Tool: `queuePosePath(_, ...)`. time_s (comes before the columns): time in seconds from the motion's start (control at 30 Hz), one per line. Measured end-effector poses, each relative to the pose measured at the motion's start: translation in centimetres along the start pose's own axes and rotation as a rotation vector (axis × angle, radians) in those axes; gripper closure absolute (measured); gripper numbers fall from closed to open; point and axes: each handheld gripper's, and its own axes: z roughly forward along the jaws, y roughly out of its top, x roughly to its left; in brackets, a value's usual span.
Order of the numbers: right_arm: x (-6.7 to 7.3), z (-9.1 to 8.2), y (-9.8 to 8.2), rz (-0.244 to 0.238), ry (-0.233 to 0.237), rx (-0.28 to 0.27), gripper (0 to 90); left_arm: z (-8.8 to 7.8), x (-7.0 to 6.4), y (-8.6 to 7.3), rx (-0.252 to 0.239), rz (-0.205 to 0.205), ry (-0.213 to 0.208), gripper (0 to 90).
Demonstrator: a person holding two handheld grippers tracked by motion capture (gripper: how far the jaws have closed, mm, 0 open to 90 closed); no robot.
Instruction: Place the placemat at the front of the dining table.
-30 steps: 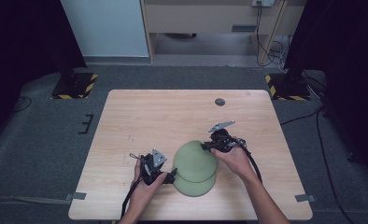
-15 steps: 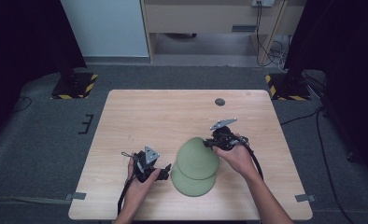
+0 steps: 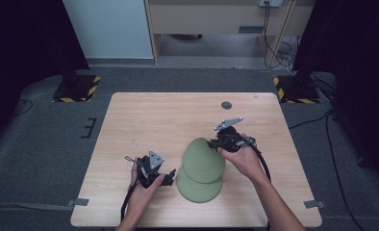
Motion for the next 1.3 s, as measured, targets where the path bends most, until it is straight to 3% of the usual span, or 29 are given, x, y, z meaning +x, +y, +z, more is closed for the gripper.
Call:
queuePosePath(0.4, 0.0, -1.0, 1.4, 0.015, 0.000, -0.032, 85.6, 0.3, -0.2, -0.1, 0.018, 0.014, -0.002, 2.7)
queuePosePath(0.97, -0.9, -0.4, 2.1, 0.013, -0.029, -0.007, 85.6, 0.6, -0.1, -0.3, 0.033, 0.018, 0.002, 2.8)
queuePosePath(1.3, -1.1, -0.6, 3.6, 0.002, -0.036, 0.014, 85.6, 0.6, 0.1, -0.4, 0.034, 0.008, 0.001, 2.8)
